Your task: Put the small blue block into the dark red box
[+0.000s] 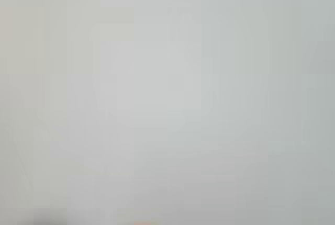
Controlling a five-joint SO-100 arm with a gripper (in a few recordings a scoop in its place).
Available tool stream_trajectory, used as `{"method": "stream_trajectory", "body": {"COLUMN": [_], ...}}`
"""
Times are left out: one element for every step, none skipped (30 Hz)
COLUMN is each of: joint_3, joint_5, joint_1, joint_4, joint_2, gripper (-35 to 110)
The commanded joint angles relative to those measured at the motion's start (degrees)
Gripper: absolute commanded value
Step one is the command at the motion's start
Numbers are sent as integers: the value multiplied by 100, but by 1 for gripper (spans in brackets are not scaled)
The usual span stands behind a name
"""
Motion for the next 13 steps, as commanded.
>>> {"method": "stream_trajectory", "body": {"joint_3": [53,53,53,53,53,53,53,53,53,53,53,53,53], "joint_5": [-167,-167,-167,-158,-149,-141,-132,-123,-114,-97,-79,-79,-79], "joint_1": [-211,-220,-229,-220,-220,-211,-211,-202,-193,-176,-149,-149,-149], "joint_4": [79,79,79,79,79,79,79,79,79,79,79,79,79], "joint_2": [114,123,123,123,123,123,123,123,123,123,114,114,114], "gripper": [0,0,0,0,0,0,0,0,0,0,0,0,0]}}
